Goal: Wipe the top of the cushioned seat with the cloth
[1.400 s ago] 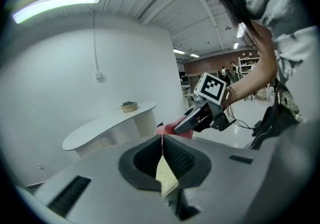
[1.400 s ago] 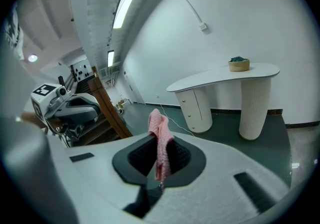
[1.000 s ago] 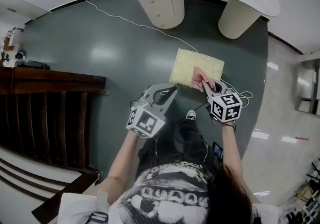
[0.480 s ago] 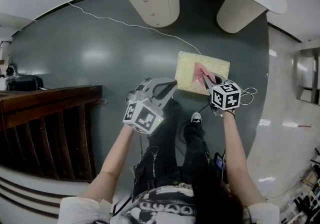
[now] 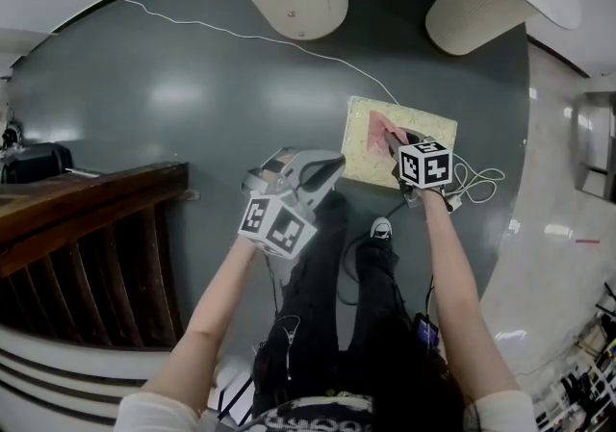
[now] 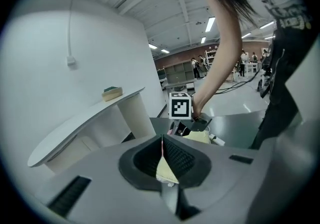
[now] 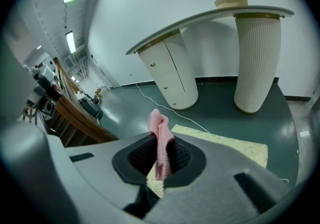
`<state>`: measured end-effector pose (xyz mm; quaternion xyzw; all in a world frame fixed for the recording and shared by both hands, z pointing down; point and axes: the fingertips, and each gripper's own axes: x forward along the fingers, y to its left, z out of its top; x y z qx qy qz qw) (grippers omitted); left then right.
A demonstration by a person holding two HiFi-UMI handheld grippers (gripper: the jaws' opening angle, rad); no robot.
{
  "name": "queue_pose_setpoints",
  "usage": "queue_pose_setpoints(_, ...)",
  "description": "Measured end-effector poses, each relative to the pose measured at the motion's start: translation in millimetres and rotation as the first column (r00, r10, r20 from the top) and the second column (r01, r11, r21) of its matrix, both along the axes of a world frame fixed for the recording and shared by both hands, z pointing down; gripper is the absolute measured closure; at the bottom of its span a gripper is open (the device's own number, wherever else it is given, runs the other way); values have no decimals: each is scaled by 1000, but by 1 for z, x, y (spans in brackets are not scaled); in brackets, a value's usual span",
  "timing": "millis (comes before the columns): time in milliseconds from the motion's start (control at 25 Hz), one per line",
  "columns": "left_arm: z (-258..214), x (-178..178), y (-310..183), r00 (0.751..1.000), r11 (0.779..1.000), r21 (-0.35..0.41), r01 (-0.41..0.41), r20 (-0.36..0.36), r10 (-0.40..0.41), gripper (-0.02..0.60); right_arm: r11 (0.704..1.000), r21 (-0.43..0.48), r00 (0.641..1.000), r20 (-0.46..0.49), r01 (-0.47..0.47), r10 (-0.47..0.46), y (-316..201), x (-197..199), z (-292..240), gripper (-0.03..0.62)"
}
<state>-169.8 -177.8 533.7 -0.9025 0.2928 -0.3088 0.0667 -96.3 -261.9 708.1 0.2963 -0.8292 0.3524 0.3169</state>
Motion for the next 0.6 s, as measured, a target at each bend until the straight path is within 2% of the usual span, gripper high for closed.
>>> queue_pose_setpoints(200,40,-10,-10,995,998,6,-69,67,68,574,999,-40,999,-48,-26,24,-16,-7,49,579)
queue_pose_setpoints(320,54,-14,-20,992,997,10,-80,95,78,574,995,-81,997,-57,-62,58,-24,-16,78,579)
queue_pose_setpoints(600,62,-15,-26,990,995,10,-100,103,98,574,991,-115,996,-72,-68,60,-32,-42,111,579)
